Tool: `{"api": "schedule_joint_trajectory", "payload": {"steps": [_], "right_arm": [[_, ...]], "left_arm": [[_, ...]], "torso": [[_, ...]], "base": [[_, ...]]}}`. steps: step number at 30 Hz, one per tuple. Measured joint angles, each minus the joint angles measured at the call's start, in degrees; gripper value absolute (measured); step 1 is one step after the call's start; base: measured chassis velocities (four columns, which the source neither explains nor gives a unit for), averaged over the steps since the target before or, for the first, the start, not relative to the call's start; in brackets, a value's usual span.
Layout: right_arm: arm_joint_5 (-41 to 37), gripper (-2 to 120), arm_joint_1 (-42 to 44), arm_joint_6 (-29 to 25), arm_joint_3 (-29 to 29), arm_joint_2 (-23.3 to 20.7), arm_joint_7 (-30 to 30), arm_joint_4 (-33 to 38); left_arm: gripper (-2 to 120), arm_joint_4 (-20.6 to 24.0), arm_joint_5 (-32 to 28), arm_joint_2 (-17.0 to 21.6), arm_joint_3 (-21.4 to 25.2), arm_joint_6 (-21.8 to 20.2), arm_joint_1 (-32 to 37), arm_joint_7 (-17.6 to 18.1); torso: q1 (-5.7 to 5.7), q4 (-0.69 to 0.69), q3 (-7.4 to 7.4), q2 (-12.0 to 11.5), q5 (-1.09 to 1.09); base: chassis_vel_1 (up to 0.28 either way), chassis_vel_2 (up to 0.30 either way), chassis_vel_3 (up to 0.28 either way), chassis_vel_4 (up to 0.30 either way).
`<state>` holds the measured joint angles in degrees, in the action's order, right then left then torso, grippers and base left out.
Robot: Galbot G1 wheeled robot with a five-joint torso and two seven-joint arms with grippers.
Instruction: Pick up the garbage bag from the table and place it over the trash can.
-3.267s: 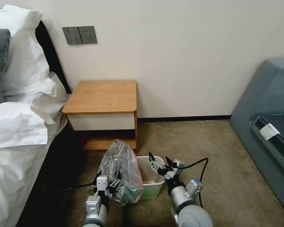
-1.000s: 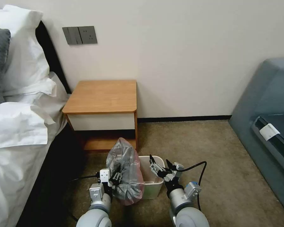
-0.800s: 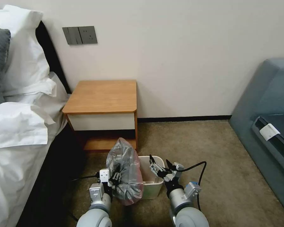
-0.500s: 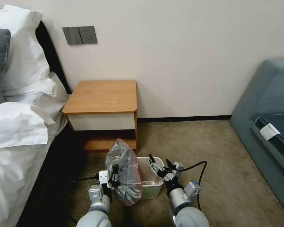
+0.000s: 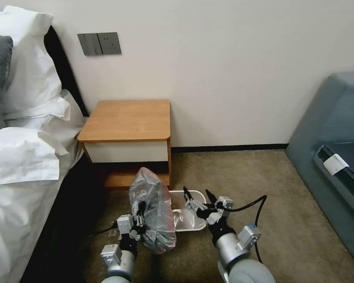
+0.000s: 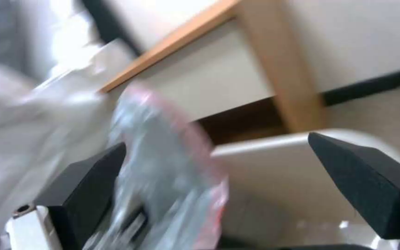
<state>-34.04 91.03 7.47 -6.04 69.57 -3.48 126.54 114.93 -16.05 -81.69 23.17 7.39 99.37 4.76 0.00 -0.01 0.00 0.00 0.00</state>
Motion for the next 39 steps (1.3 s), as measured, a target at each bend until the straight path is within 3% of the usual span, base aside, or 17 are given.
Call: {"api": "schedule_joint_trajectory", "payload": {"steps": [3,7,21,27,30,32,39], "right_arm": [[-1.84,100,-3.89,2.7,2.74,-4.22,1.82,1.18],[-4.47,100,-7.37,4.95,4.81,-5.02,1.6,-0.08],[-7.14,100,-15.58,6.87,9.94,0.07,-3.83,-7.66],[-10.64,97,-16.52,6.89,9.31,0.78,-1.2,-9.11],[-11.26,89,-16.62,6.62,8.83,0.95,1.39,-10.12],[-11.24,77,-16.67,6.19,8.38,1.29,4.51,-11.5],[-10.04,53,-16.51,5.35,7.9,2.35,6.39,-13.11]], "left_arm": [[9,0.91,1.02,0.07,1.29,3.05,0.64,-1.95],[9,1.77,2.04,-0.05,2.43,4.7,1.2,-3.07],[9,3.14,4.3,0.03,3.58,8.75,3.1,-6.0],[9,3.66,4.25,0.18,3.97,9.09,3.31,-6.22],[9,3.88,4.06,0.21,4.06,9.09,3.37,-6.24],[9,4.04,3.19,0.21,4.0,9.05,3.45,-6.25],[9,4.38,1.95,0.26,3.79,8.61,3.38,-6.25]], "torso": [[0.0,0.01,0.0,0.0,0.0],[0.0,0.01,0.0,0.0,0.01],[0.0,0.01,0.0,0.0,0.0],[0.0,0.01,0.0,0.0,0.0],[0.0,0.01,0.0,0.0,0.0],[0.0,0.01,0.0,0.0,0.0],[0.0,0.01,0.0,0.0,0.0]], "base": [[0.0,0.0,0.0,0.0],[0.0,0.0,0.0,0.0],[0.0,0.0,0.0,0.0],[0.0,0.0,0.0,0.0],[0.0,0.0,0.0,0.0],[0.0,0.0,0.0,0.0],[0.0,0.0,0.0,0.0]]}}
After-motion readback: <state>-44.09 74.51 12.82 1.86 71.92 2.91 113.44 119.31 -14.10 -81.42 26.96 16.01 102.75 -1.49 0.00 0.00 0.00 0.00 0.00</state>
